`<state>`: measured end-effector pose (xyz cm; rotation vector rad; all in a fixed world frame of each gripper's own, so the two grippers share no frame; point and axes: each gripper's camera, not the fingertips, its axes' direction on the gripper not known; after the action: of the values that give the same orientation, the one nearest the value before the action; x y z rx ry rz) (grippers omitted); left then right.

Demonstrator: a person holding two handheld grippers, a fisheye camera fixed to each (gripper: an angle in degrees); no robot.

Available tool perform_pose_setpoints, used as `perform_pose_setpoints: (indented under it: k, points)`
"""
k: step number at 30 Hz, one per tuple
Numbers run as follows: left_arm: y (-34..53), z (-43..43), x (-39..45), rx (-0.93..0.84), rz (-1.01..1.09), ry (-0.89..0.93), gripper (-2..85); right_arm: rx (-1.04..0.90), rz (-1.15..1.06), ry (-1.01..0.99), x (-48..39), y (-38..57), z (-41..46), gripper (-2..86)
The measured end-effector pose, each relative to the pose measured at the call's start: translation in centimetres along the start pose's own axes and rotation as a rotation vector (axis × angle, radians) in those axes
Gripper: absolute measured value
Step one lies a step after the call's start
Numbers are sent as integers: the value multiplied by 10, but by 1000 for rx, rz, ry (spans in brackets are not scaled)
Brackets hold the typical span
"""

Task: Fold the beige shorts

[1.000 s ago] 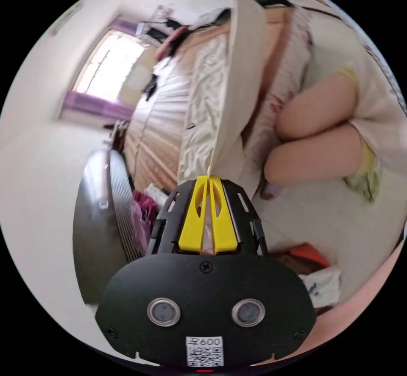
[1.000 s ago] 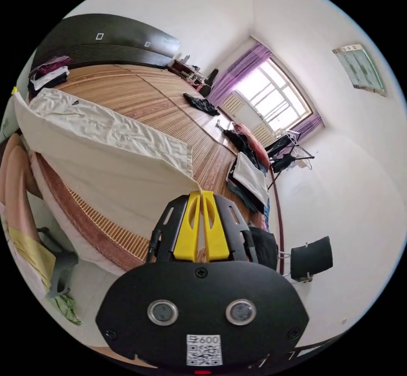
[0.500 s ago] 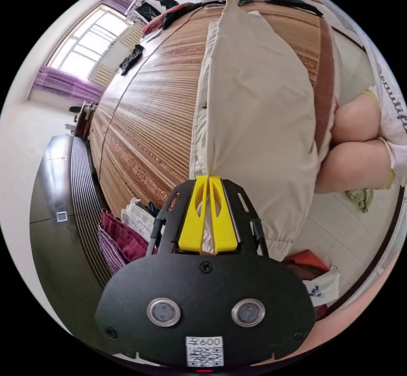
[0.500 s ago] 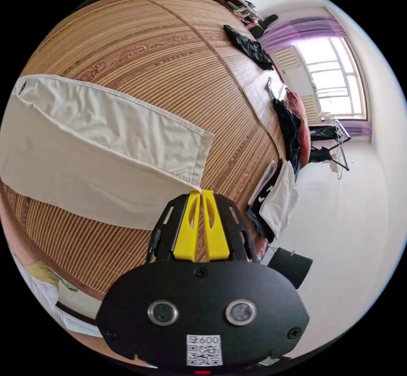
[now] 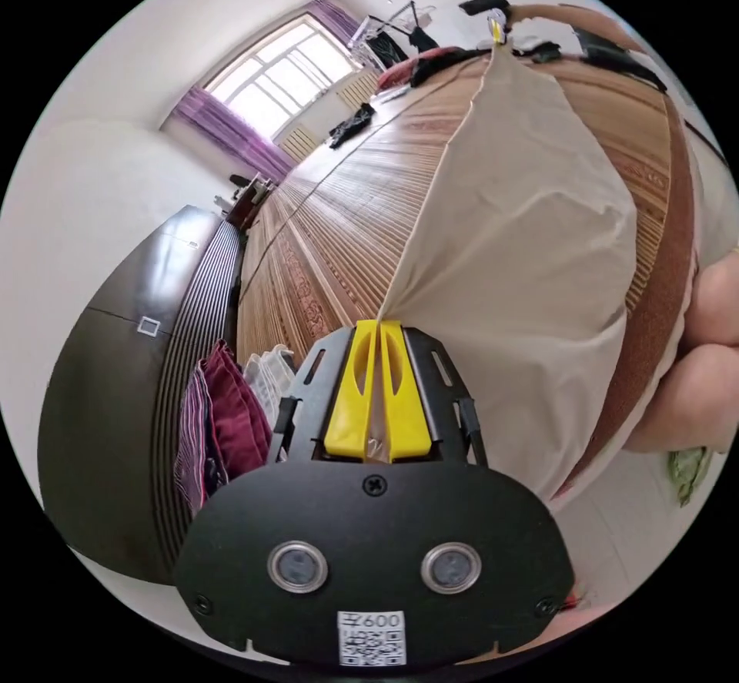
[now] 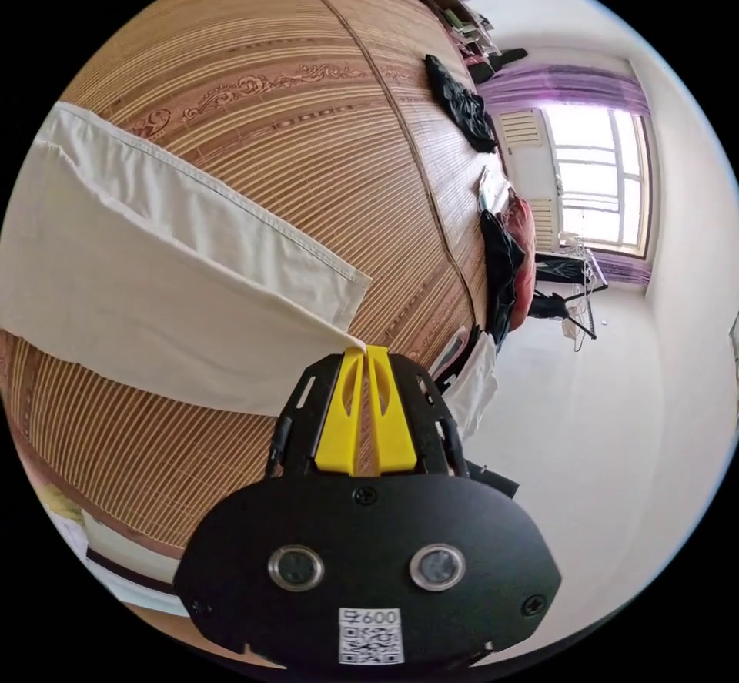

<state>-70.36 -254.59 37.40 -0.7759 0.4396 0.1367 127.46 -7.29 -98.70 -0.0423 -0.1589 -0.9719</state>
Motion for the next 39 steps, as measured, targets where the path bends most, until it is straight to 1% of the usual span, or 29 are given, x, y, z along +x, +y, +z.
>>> perform_pose_setpoints:
  k: [1, 3, 4, 5, 6, 8, 9, 10, 12, 13, 14, 15, 16, 17, 18, 20, 22, 23, 24, 25, 27, 29, 30, 32, 33, 35, 36, 38, 39]
  points:
    - [-8, 12, -13, -1, -36, 2, 14, -18, 43, -26, 7, -11, 9, 3]
    - [-26, 51, -28, -99, -63, 41, 18, -113, 155, 5, 9, -29, 34, 24]
    - [-40, 83, -33, -222, -77, 57, 22, -194, 257, 93, 7, -36, 52, 44]
    - [-50, 113, -37, -334, -111, 62, 26, -211, 352, 176, 1, -38, 59, 56]
    - [-55, 125, -37, -377, -121, 72, 27, -168, 375, 187, -4, -37, 57, 57]
    - [-72, 133, -41, -382, -153, -48, 36, 26, 473, 198, -19, -27, 36, 58]
    - [-75, 133, -42, -375, -156, -81, 38, 61, 495, 183, -20, -23, 31, 59]
    - [-81, 133, -44, -368, -133, -113, 46, 130, 513, 101, -22, -13, 22, 61]
    - [-91, 127, -53, -383, -123, -177, 64, 175, 517, -93, -21, 1, 15, 49]
    - [-96, 117, -66, -380, -153, -232, 72, 214, 478, -234, -23, 10, 13, 21]
    - [-100, 102, -86, -356, -235, -261, 76, 224, 407, -359, -27, 15, 17, 4]
    - [-100, 93, -98, -340, -291, -262, 73, 206, 394, -394, -29, 16, 22, 1]
    - [-98, 76, -123, -317, -434, -247, 68, 136, 328, -436, -38, 15, 37, -3]
    - [-96, 60, -144, -313, -560, -201, 53, 33, 248, -431, -51, 14, 56, -6]
    - [-96, 54, -151, -310, -586, -159, 45, 80, 243, -405, -53, 18, 54, -6]
    - [-104, 42, -149, -269, -475, 136, 24, 125, 166, -298, -66, 30, 46, -8]
    - [-106, 51, -134, -326, -387, 337, 18, 54, 90, -233, -75, 36, 42, -8]
    - [-103, 66, -123, -447, -355, 372, 14, -4, 41, -198, -79, 45, 42, -8]
    - [-100, 70, -117, -480, -333, 375, 13, -40, 17, -188, -82, 52, 42, -8]
    - [-95, 59, -112, -397, -328, 308, 12, -109, -34, -183, -86, 70, 43, -8]
    - [-89, 43, -111, -294, -314, 365, 10, -200, -69, -187, -89, 110, 45, -8]
    - [-80, 28, -114, -214, -335, 558, 10, -341, -109, -211, -92, 184, 53, -8]
    - [-78, 23, -113, -190, -329, 605, 10, -371, -114, -218, -93, 204, 56, -8]
    - [-79, 2, -100, -138, -222, 729, 13, -467, -108, -225, -94, 289, 64, -8]
    - [-79, -4, -96, -121, -198, 738, 15, -464, -83, -216, -91, 309, 63, -8]
    - [-85, -26, -94, -85, -196, 733, 22, -278, 95, -211, -64, 373, 32, -8]
    - [-86, -32, -97, -73, -203, 724, 25, -241, 136, -235, -57, 387, 27, -8]
    - [-81, -67, -126, 127, -296, 610, 50, -120, 345, -311, -25, 445, 13, -8]
    - [-77, -75, -137, 175, -343, 562, 59, -92, 400, -307, -17, 459, 9, -8]
